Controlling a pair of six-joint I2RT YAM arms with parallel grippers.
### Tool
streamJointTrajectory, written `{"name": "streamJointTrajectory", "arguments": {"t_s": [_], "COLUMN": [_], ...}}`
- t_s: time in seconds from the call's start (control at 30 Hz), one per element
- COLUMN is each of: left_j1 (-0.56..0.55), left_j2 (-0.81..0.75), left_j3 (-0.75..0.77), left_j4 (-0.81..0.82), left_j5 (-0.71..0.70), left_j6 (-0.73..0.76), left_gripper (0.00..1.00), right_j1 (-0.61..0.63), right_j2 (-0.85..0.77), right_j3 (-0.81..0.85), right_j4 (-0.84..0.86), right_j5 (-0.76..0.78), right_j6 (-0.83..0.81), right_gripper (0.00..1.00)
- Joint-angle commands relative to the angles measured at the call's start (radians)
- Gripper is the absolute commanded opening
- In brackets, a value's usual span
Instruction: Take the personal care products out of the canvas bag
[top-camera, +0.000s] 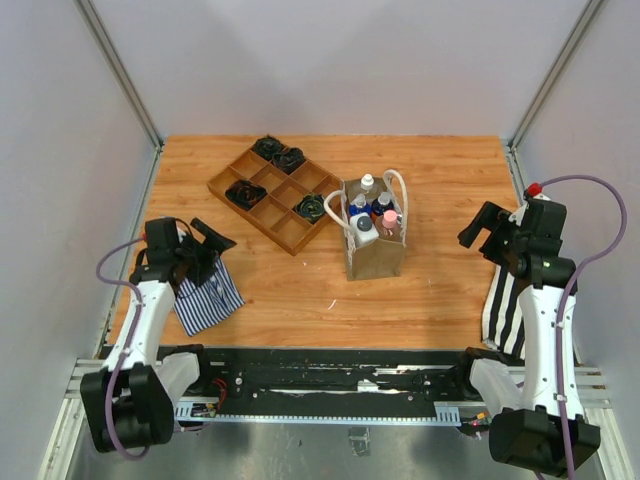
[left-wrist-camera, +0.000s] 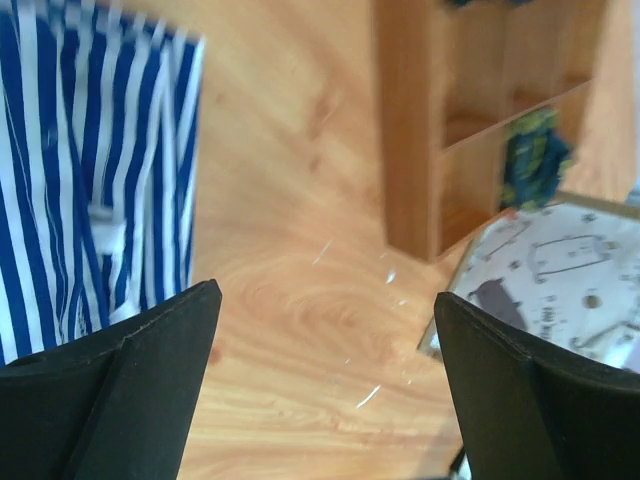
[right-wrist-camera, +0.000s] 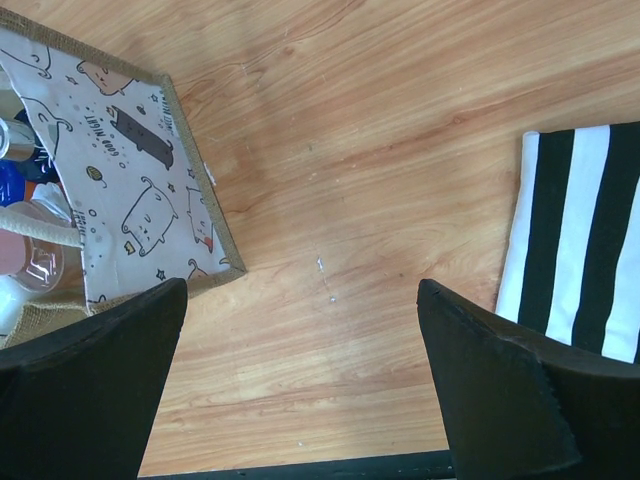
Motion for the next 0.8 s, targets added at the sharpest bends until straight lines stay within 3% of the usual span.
{"name": "streamJointTrajectory", "arguments": {"t_s": [0.0,0.2,0.37,0.57,0.77], "left_j1": [-0.012,-0.016,-0.001,0.187,0.365], "left_j2": [0.076,0.121,0.164,0.208,0.292], "left_j3": [-0.121,-0.131,-0.13,-0.149,-0.147], "left_j4": [0.012,-0.003,-0.05,-0.049,0.0], "left_j5": [0.176,0.17,0.082,0.039,0.0], "left_j6": [-0.058,-0.024,-0.005,0.053,0.07], "left_gripper": [0.95,0.96,0.98,1.0,1.0], "right_j1": [0.01,0.01,0.056,0.432,0.781], "right_j2": [-0.005,0.005,0.036,0.098,0.394], "right_j3": [0.019,0.045,0.058,0.235,0.541], "right_j4": [0.013,0.017,0.088,0.098,0.053], "right_j5": [-0.019,-0.039,-0.235,-0.091,-0.008], "right_j6": [-0.005,0.001,0.004,-0.077,-0.179], "right_gripper": [0.99,0.98,0.99,0.99,0.99]}}
